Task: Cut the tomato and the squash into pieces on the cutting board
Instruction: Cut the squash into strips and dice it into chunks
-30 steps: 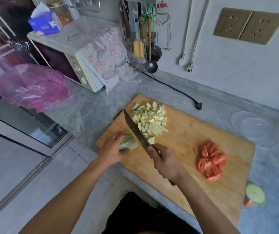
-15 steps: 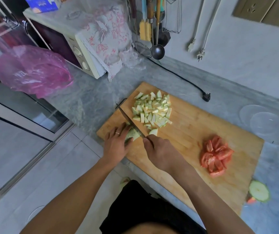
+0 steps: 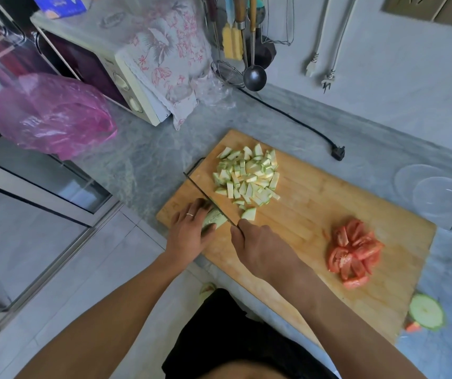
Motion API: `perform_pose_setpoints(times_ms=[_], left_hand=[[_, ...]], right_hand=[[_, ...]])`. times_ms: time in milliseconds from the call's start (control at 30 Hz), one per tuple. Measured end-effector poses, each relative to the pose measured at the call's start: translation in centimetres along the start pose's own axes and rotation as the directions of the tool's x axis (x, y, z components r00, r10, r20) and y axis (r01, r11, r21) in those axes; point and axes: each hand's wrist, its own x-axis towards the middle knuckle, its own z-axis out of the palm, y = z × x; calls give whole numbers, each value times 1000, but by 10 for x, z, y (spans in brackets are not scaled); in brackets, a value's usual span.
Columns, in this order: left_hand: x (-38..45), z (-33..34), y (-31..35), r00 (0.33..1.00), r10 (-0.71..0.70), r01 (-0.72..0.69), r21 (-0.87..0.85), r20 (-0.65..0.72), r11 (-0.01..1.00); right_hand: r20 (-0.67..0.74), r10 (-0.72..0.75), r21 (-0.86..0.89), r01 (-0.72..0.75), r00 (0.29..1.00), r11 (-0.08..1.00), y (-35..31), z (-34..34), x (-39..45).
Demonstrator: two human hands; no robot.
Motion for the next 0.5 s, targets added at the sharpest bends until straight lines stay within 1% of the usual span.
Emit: perform_pose_setpoints(times_ms=[100, 300, 400, 500], left_hand=[[0, 2, 0, 999, 25, -24, 11, -48, 1000], [0, 9, -1, 998, 8, -6, 31, -64, 1000], [-1, 10, -2, 997, 9, -7, 25, -75, 1000], [0, 10, -1, 998, -7, 9, 28, -63, 1000]], right_hand=[[3, -13, -35, 13, 1000, 999, 3, 3, 2], [-18, -33, -46, 32, 999, 998, 16, 22, 16], [-38, -30, -15, 30, 999, 999, 23, 32, 14], [-24, -29, 16, 30, 999, 999, 24, 34, 15]])
